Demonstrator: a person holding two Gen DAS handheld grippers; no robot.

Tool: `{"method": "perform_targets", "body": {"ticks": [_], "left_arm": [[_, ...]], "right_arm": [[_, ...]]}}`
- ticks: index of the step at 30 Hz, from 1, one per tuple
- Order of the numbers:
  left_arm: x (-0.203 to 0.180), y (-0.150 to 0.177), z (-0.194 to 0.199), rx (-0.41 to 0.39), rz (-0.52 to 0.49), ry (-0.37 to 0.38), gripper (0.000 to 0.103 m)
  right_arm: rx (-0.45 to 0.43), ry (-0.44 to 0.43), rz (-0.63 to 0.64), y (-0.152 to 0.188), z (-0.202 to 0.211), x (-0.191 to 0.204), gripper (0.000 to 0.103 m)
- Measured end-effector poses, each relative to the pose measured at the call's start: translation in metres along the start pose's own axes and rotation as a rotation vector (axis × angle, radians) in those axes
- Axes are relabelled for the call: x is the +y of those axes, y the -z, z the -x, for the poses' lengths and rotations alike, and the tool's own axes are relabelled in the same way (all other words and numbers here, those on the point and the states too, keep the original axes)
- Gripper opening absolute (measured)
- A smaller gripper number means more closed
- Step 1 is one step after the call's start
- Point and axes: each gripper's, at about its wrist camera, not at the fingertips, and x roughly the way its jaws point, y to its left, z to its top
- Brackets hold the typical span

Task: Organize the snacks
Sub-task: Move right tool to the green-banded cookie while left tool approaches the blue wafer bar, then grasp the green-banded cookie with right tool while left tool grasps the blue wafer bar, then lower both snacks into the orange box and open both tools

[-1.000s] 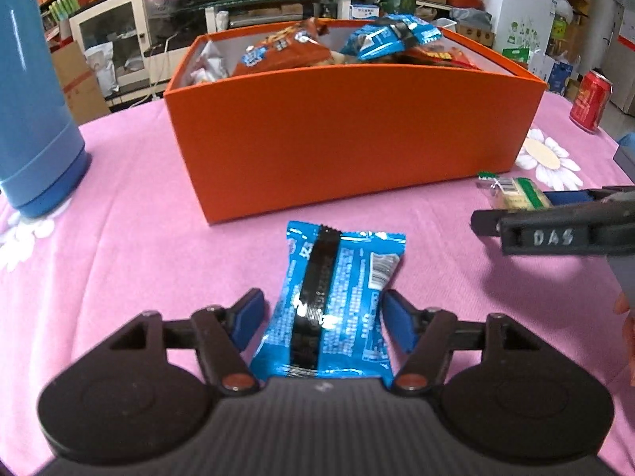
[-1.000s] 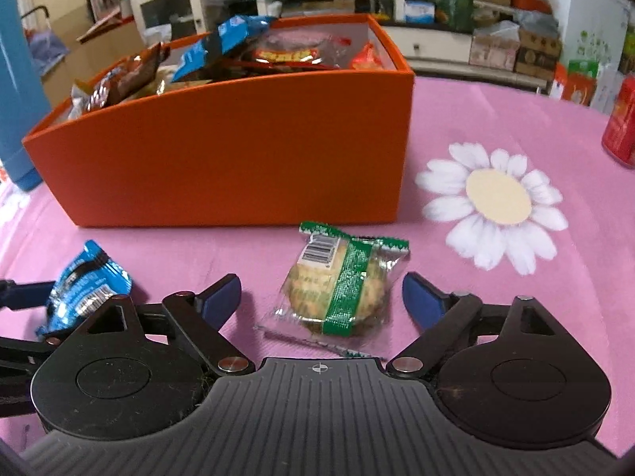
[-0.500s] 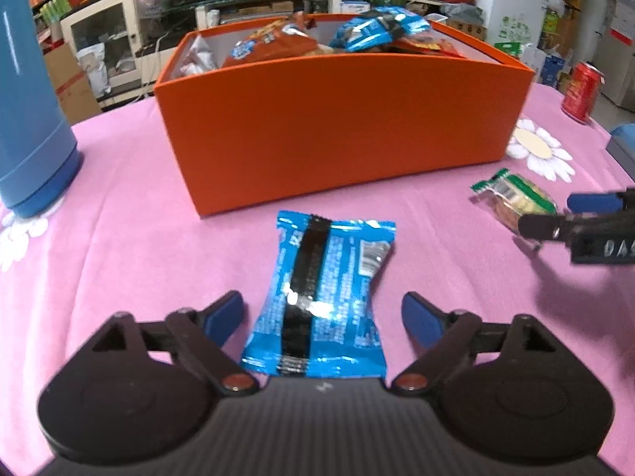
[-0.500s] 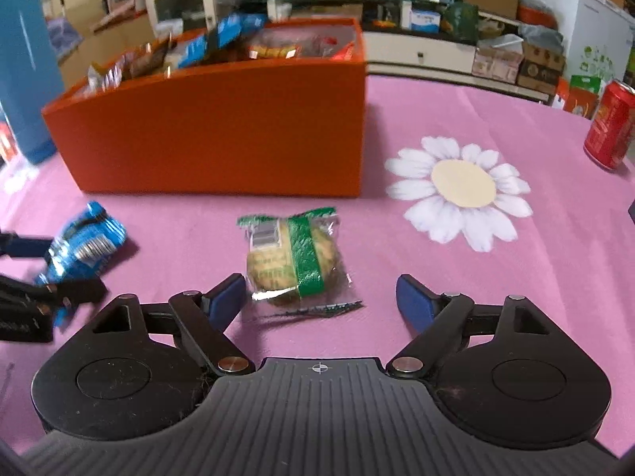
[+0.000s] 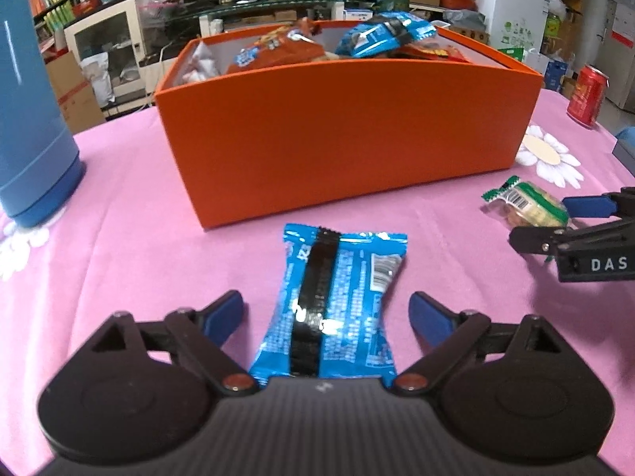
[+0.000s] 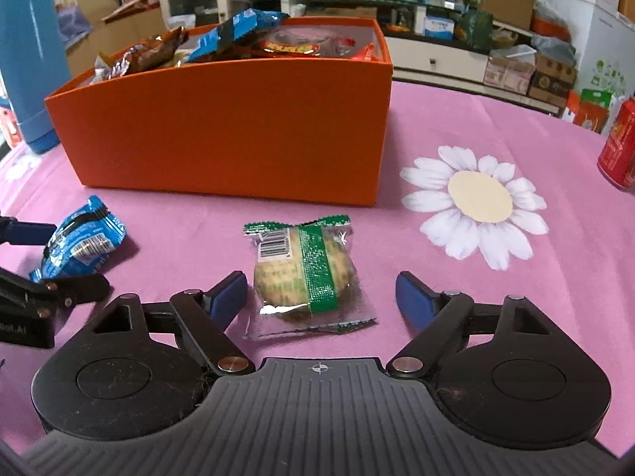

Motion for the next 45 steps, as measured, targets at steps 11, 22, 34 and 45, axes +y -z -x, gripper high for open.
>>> {"method": "perform_targets", "body": {"ticks": [11, 22, 34, 45], "left_arm": [[0.0, 0.002, -0.002, -0.019, -0.003, 0.006, 0.095], [-0.008, 0.001, 0.011, 0.001, -0.054, 0.058, 0.053], [0.01, -0.007, 0.087, -0.044, 0.125, 0.113, 0.052], [0.042, -0.02, 0.089, -0.071, 0.167, 0.097, 0.052]], "right_arm": [[0.002, -0.008, 0.019, 0.003, -0.006, 0.0, 0.094], [-0.005, -0.033, 0.055, 0.006, 0.012, 0.001, 0.033], [-0.145, -0.072, -0.008, 0.0, 0.086, -0.008, 0.032], [-0.222, -0.165, -0.097, -0.043, 0.094, -0.015, 0.032]]}}
